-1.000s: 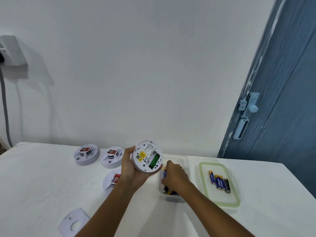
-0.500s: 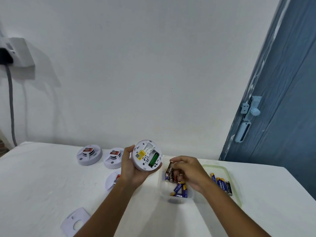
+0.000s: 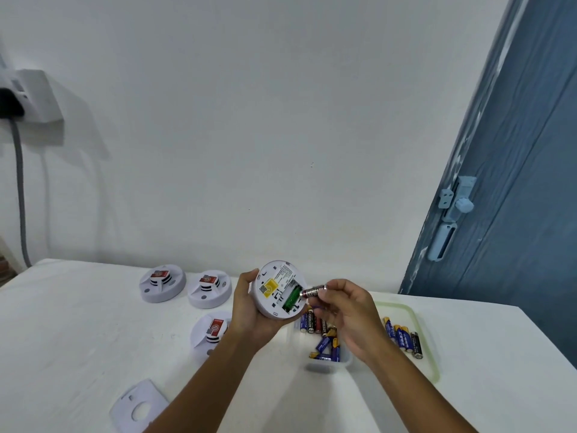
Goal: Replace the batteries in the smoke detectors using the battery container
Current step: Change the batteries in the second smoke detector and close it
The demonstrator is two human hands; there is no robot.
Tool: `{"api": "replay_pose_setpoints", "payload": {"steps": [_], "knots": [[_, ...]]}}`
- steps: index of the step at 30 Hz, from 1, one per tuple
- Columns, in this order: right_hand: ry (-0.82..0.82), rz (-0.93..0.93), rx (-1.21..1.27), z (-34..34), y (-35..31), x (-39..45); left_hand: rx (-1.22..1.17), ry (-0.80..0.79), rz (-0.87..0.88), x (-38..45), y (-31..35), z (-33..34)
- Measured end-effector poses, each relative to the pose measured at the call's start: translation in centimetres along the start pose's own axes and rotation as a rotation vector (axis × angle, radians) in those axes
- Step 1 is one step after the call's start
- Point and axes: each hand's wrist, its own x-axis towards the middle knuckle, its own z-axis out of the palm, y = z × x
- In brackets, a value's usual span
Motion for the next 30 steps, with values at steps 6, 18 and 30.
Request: {"api": "replay_pose_setpoints", "payload": {"steps": [6,18,30], "knots": [[0.005,-0.335,-0.41,1.3,1.3,-0.2,0.002,-0.03,-0.02,0.3,-0.2,0.2],[0.103,0.046,-0.045,2.2,0.5,-0.2,0.071,-0.009,-0.024,0.0,-0.2,0.2],[0.091,-0.214,-0.569,2.8,1.0,-0.5,0.121,-0.024,-0.024,0.1,-0.5,0.5]]}}
